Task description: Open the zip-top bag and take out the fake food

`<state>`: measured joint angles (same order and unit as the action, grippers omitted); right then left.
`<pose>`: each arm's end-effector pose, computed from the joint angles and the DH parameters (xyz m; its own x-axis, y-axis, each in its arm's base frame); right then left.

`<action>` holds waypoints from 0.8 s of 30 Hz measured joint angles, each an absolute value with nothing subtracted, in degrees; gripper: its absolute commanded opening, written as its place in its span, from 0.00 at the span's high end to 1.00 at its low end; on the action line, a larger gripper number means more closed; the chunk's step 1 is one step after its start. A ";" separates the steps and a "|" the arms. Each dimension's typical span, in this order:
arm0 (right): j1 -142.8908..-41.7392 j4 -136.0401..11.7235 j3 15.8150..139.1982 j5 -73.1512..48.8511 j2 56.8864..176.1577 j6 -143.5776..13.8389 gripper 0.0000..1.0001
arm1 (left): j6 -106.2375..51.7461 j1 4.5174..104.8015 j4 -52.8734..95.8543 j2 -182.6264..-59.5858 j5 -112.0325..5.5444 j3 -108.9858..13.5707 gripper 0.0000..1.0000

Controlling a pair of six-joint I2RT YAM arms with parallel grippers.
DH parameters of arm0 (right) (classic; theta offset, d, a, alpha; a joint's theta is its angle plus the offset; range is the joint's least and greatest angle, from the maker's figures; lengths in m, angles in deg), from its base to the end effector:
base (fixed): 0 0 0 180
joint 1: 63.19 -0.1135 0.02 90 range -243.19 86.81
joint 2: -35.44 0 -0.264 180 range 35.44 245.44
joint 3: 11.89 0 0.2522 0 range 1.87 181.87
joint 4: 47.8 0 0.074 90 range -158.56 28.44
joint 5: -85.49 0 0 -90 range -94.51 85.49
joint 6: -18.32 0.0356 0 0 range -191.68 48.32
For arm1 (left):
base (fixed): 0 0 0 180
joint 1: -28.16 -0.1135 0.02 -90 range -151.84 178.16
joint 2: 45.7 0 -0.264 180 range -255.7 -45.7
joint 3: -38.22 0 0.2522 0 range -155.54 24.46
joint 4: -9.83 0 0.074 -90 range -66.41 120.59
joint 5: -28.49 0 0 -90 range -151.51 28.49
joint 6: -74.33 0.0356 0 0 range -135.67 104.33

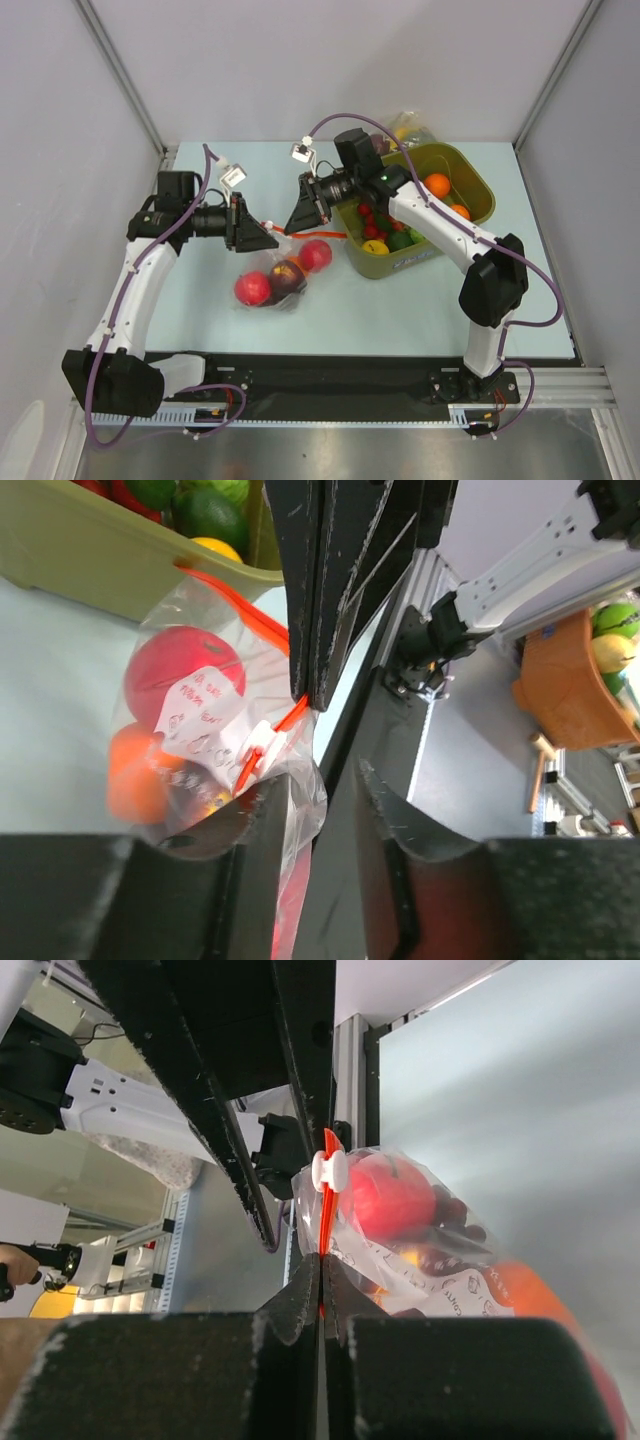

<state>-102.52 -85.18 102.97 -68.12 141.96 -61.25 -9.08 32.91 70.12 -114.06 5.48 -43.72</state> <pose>0.3071 0.2928 0.3596 -0.5299 -0.3302 -0.7811 -0.8049 -0.0943 0.5859 0.2246 -0.0515 0.3541 -0.6447 0.0986 -0.7581 0.7402 0.3281 -0.5869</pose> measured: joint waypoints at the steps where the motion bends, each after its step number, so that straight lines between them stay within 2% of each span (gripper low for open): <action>1: -102.52 -85.29 102.97 -67.80 141.96 -61.23 1.00 | -9.10 32.91 69.99 -114.06 5.23 -43.59 0.57; 5: -102.52 -85.29 102.97 -66.90 141.96 -61.20 1.00 | -9.27 32.91 69.05 -113.58 4.49 -41.12 0.51; 18: -102.52 -85.29 102.97 -66.62 141.96 -61.20 1.00 | -13.97 32.91 61.77 -112.31 3.70 -37.14 0.47; 22: -102.52 -85.31 102.97 -66.42 141.96 -61.20 1.00 | -16.38 32.91 58.34 -112.29 4.58 -37.14 0.48; 24: -102.52 -85.31 102.97 -66.40 141.96 -61.23 1.00 | -17.25 32.91 57.33 -112.29 4.82 -37.14 0.54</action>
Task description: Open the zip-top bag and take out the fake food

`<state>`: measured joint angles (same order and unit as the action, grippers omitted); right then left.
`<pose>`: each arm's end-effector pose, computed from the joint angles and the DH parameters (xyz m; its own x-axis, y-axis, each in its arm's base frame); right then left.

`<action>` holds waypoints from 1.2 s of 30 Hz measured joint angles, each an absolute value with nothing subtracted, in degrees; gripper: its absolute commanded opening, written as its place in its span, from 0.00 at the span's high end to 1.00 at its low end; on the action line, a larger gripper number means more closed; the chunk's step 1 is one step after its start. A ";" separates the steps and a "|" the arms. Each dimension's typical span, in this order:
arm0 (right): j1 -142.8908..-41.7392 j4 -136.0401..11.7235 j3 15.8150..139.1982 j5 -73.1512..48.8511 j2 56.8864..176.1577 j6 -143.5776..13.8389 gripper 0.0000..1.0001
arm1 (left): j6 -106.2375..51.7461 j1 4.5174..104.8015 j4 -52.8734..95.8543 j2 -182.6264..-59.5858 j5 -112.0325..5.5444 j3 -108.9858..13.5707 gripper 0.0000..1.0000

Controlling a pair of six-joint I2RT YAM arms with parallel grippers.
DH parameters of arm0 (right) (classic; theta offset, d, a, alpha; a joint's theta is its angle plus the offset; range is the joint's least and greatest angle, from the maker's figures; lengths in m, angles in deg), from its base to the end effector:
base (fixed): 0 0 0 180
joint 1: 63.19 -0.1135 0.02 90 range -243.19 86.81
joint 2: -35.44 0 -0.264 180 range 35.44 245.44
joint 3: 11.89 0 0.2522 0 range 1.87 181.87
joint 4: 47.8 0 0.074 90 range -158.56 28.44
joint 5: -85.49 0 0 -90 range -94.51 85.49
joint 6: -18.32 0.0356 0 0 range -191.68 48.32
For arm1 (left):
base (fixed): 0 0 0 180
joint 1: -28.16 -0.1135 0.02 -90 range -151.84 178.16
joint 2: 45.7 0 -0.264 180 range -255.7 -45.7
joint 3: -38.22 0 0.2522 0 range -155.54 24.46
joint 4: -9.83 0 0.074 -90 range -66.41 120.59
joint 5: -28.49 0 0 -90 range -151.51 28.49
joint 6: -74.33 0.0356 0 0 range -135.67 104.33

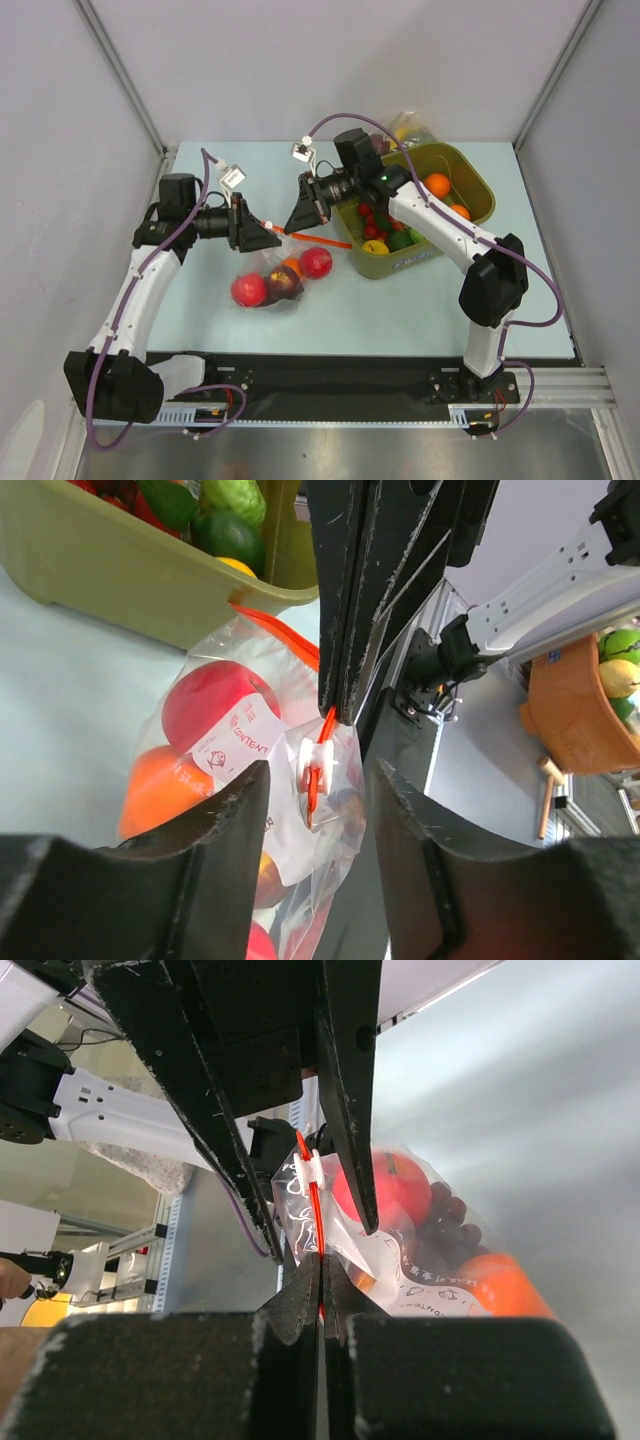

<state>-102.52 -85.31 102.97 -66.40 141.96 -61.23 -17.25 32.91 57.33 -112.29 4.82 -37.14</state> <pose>0.3080 0.2929 0.3589 -0.5330 -0.3262 -0.7807 -0.8111 -0.0656 0.5812 0.2297 -0.0518 0.3390 -0.6438 0.0424 -0.7640 0.7278 0.3422 -0.5943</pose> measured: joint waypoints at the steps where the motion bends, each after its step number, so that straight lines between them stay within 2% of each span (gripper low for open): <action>1: -102.52 -85.31 102.97 -66.35 141.96 -61.23 1.00 | -17.32 32.91 57.09 -112.29 4.84 -37.14 0.62; 3: -102.48 -85.33 102.97 -66.27 141.96 -61.23 1.00 | -17.88 32.91 56.87 -112.29 4.95 -37.12 0.75; 4: -102.45 -85.33 102.97 -66.22 141.96 -61.23 1.00 | -17.95 32.91 56.76 -112.29 5.08 -37.10 0.88; 7: -102.19 -85.38 102.97 -66.07 141.96 -61.23 1.00 | -17.82 32.91 56.83 -112.29 5.19 -36.95 1.00; 9: -101.95 -85.55 102.99 -65.61 141.96 -61.23 0.99 | -17.64 32.91 56.89 -112.29 5.28 -36.86 1.00; 11: -101.93 -86.21 103.26 -65.02 141.96 -61.33 0.92 | -17.64 32.91 56.98 -112.29 5.32 -36.81 1.00; 12: -101.97 -86.77 103.61 -64.60 141.96 -61.53 0.84 | -17.64 32.91 56.98 -112.29 5.41 -36.81 1.00; 16: -102.08 -88.68 106.27 -62.18 141.96 -62.76 0.66 | -17.60 32.91 57.44 -112.29 6.57 -36.84 1.00; 21: -102.06 -88.92 109.00 -60.82 141.94 -63.32 0.57 | -15.13 33.15 61.44 -113.82 8.21 -38.37 1.00; 25: -102.37 -88.76 109.90 -61.26 141.94 -63.13 0.45 | -13.73 34.44 63.71 -115.50 8.67 -39.81 1.00; 36: -103.90 -88.55 109.24 -62.90 141.94 -62.71 0.46 | -11.96 35.78 66.71 -117.38 9.21 -41.62 1.00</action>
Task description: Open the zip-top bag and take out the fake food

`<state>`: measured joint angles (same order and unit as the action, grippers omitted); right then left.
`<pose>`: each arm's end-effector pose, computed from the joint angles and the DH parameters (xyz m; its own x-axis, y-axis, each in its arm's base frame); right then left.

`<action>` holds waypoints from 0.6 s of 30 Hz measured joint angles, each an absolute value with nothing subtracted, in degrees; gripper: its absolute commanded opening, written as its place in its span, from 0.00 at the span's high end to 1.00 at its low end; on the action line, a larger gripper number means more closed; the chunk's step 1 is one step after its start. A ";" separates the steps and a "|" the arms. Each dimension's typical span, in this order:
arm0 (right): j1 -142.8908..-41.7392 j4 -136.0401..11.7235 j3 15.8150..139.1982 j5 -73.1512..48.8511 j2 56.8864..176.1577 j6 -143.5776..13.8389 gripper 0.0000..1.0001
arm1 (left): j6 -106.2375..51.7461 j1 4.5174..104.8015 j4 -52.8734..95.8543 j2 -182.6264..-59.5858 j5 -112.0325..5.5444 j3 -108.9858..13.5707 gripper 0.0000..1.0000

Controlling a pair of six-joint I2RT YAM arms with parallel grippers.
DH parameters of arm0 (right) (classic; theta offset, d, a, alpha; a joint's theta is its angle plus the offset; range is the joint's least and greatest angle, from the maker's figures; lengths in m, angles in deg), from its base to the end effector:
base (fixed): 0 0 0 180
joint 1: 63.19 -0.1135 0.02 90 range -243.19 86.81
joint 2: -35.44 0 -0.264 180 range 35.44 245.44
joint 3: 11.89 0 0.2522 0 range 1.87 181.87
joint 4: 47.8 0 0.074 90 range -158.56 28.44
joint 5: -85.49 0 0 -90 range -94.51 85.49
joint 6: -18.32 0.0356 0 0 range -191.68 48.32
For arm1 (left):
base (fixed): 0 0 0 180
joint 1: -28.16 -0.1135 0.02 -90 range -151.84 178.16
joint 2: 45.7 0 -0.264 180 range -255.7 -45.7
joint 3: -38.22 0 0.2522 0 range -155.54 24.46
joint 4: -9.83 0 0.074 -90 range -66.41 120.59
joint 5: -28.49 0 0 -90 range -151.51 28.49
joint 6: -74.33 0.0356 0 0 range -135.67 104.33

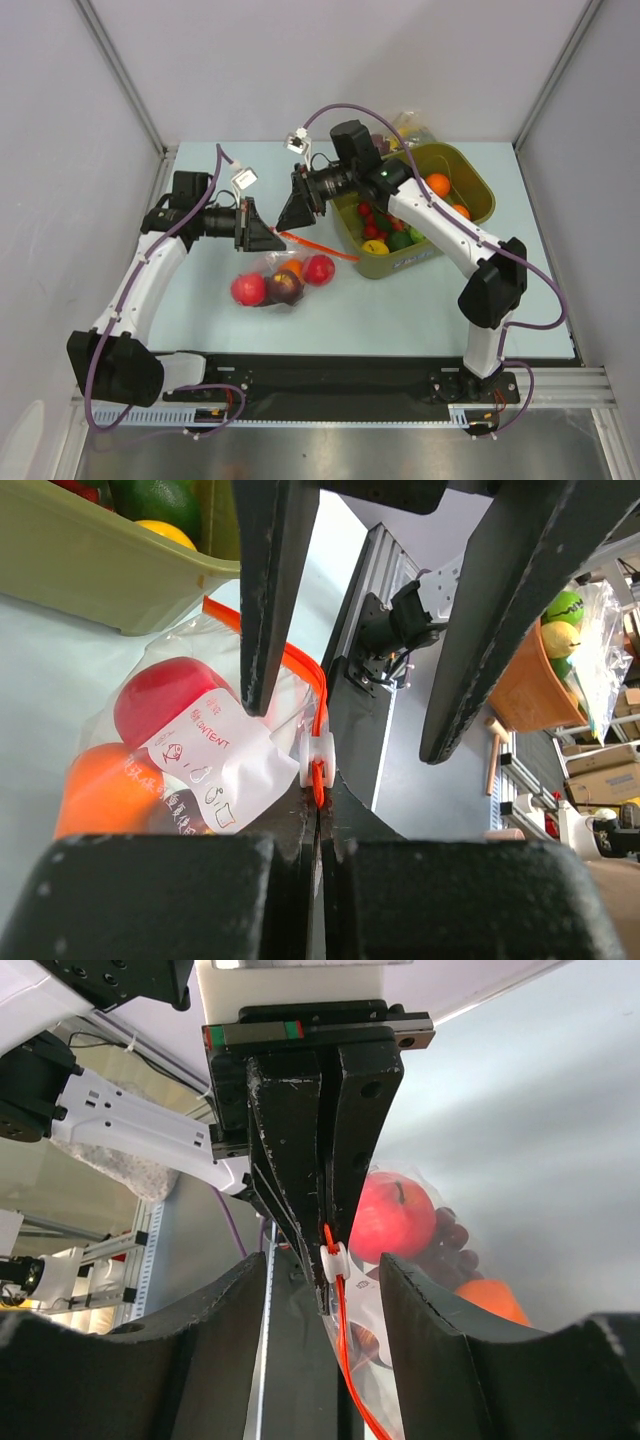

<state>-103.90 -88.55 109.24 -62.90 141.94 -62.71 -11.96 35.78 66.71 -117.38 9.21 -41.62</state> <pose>0.3003 0.2984 0.3895 -0.4733 -0.2994 -0.8284 -0.8582 -0.0554 0.5103 0.2366 -0.0656 0.3355 -0.7005 0.1153 -0.7043 0.7078 0.2377 -0.6652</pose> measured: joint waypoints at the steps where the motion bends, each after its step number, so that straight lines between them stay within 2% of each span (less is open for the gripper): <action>1: -103.94 -88.55 109.05 -63.03 141.94 -62.71 0.46 | -11.94 35.80 66.77 -117.40 9.21 -41.67 1.00; 18: -103.94 -86.93 108.52 -66.59 143.25 -61.86 0.53 | -11.63 36.67 66.99 -117.73 9.26 -41.67 1.00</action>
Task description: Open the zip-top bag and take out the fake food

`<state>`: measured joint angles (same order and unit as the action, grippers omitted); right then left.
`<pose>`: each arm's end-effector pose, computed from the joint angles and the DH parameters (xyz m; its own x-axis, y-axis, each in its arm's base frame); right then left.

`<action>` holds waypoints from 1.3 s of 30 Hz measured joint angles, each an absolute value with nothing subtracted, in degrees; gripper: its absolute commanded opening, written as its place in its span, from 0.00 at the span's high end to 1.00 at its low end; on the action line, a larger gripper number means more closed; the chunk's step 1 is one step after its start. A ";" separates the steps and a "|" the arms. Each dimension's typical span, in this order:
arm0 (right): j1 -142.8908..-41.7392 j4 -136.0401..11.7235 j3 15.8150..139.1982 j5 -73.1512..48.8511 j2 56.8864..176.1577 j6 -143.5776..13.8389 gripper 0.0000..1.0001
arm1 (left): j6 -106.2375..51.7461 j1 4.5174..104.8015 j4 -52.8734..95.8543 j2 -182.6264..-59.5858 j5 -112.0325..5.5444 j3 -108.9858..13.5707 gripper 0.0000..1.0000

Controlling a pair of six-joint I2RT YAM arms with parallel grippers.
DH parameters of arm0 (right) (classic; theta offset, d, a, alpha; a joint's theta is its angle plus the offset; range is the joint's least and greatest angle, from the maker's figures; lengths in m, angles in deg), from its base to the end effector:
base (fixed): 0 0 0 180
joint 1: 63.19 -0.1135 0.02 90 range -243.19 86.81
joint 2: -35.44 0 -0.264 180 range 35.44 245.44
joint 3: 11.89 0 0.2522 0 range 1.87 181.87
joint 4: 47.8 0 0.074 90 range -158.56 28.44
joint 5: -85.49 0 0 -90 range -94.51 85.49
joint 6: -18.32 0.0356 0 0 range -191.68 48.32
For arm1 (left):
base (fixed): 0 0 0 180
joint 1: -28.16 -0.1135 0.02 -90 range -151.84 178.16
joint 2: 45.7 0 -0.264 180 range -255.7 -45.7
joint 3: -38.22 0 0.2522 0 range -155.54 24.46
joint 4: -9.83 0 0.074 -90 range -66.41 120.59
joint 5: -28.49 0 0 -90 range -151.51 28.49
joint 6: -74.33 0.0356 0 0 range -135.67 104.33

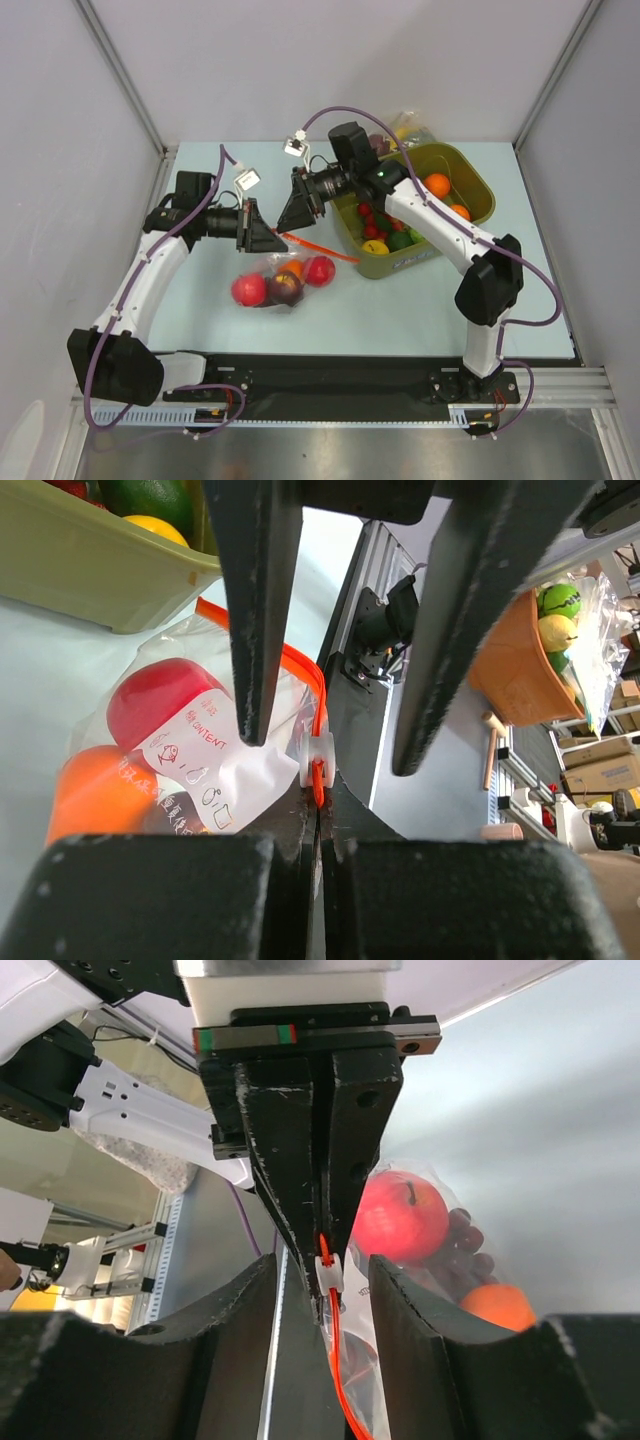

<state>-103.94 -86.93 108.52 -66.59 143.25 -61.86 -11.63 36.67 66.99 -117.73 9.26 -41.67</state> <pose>0.3037 0.3032 0.3794 -0.4877 -0.3148 -0.8143 -0.8336 -0.1092 0.5415 0.2366 -0.0694 0.3341 -0.7016 0.1284 -0.7009 0.7089 0.2261 -0.6681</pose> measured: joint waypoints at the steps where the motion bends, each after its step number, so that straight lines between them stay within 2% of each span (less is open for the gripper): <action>1: -103.94 -86.91 108.39 -66.79 143.40 -61.82 0.53 | -11.68 36.74 66.95 -117.73 9.26 -41.67 1.00; 8: -103.94 -87.21 107.17 -67.23 143.78 -61.88 0.59 | -12.09 36.83 66.07 -117.73 9.26 -41.67 1.00; 11: -103.94 -87.19 107.17 -67.62 143.78 -62.10 0.68 | -12.18 36.85 66.05 -117.73 9.23 -41.67 1.00; 12: -103.94 -87.21 107.17 -67.80 143.78 -62.21 0.74 | -12.18 36.85 66.03 -117.73 9.26 -41.67 1.00; 17: -103.92 -87.37 107.17 -68.36 143.78 -62.43 0.87 | -12.18 36.89 65.90 -117.73 9.23 -41.67 0.99; 18: -103.92 -87.39 107.17 -68.39 143.78 -62.49 0.94 | -12.18 36.89 65.90 -117.73 9.23 -41.67 1.00; 20: -103.90 -87.39 107.17 -68.43 143.78 -62.54 1.00 | -12.18 36.89 65.88 -117.73 9.21 -41.67 1.00; 39: -102.41 -88.61 105.55 -68.25 143.78 -64.68 1.00 | -13.32 37.11 63.38 -117.58 5.43 -40.92 1.00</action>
<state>-102.41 -88.61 105.55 -68.25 143.78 -64.68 -13.32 37.11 63.38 -117.58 5.43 -40.92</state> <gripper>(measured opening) 0.152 0.006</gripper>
